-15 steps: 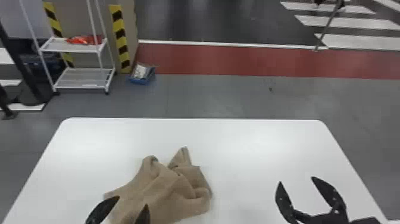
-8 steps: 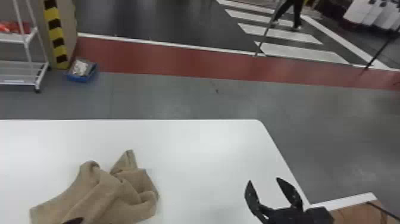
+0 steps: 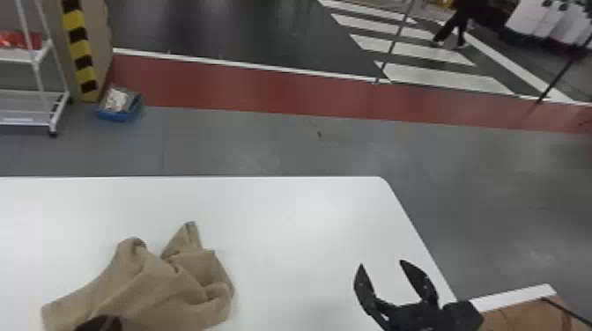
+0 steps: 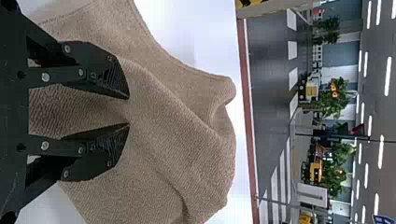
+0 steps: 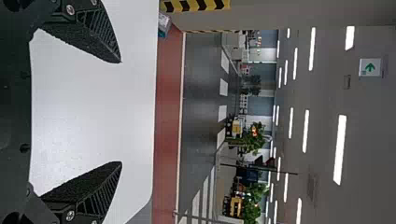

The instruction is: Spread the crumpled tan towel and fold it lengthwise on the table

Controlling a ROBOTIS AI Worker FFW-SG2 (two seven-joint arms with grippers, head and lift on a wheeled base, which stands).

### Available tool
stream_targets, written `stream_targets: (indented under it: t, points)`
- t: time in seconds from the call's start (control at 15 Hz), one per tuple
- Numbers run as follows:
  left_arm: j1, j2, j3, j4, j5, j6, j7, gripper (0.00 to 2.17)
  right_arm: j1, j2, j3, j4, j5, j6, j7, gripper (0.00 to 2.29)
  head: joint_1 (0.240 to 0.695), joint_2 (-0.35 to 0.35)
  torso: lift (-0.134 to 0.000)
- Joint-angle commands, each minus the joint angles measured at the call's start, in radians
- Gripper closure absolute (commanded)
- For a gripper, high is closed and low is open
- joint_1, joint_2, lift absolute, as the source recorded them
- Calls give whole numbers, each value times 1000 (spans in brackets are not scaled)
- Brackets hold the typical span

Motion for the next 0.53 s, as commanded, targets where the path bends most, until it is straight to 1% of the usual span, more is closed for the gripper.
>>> stream_targets:
  t: [0.0,0.07,0.13,0.2,0.27,0.33,0.4,0.47]
  points:
    - [80,0,87,-211,-1,137,-106,1970,-6,0,-4,9,0,0,0,110,695,-301,0]
    - [105,0,138,-305,1,242,-192,2030,-8,0,-4,13,1,0,0,110,695,-292,0]
    - [123,-7,193,-398,10,337,-267,2135,-11,0,-2,15,1,0,0,110,695,-284,0]
    - [139,-7,228,-454,11,368,-301,2135,-12,0,-1,18,3,0,0,110,695,-273,0]
    - [142,-7,250,-484,11,441,-338,2132,-15,0,1,21,4,0,0,110,695,-241,0]
    - [134,-7,247,-483,13,490,-384,1990,-17,0,2,22,6,0,0,110,695,-221,0]
    - [120,-7,225,-457,1,533,-402,1575,-19,0,4,22,6,0,0,110,695,-207,0]
    - [102,-7,178,-418,-38,567,-407,1008,-19,0,4,22,6,0,0,110,695,-204,0]
